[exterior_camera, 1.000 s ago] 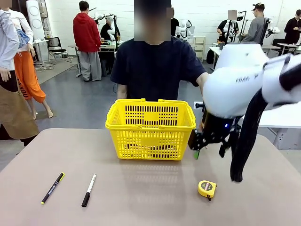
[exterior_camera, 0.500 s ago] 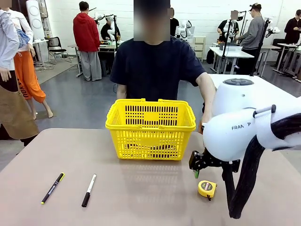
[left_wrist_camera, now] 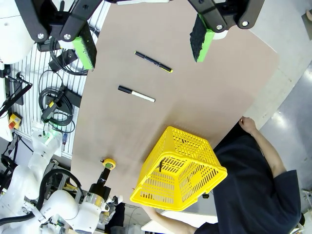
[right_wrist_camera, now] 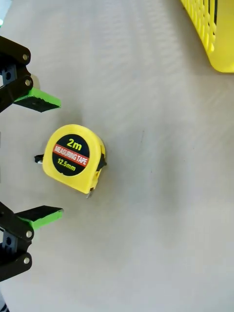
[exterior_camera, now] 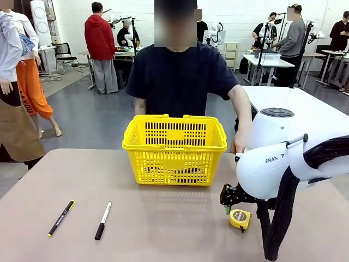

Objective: Place the items the person wants into the basket.
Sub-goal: Pick up the item the person points to and place it in the Market Basket.

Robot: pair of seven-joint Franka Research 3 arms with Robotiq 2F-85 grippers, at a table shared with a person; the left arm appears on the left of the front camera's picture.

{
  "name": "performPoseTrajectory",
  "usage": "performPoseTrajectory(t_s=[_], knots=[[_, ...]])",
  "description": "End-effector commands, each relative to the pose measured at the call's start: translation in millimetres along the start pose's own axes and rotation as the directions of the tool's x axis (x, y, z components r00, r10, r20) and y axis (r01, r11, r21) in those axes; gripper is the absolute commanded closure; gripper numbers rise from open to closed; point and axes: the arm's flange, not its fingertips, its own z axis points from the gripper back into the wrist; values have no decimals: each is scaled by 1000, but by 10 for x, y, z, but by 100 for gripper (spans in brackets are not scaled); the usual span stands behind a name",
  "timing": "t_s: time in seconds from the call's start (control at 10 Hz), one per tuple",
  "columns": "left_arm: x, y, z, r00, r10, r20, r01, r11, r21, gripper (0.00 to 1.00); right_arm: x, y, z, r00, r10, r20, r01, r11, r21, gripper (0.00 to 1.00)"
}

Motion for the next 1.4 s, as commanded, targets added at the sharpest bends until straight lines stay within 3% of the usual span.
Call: performPoseTrajectory(t_s=[0.0,1.2,1.3], knots=[[-8,-5,1,1000,-21,19,21,1000,-3,0,32,46,-144,999,-51,18,51,998,22,0],[-8,-5,1,1000,-21,19,21,1000,-3,0,53,124,-368,998,-67,-14,67,998,2,0],[-8,-5,1,1000,-21,19,21,1000,-3,0,40,132,-378,999,-41,11,41,999,-13,23]])
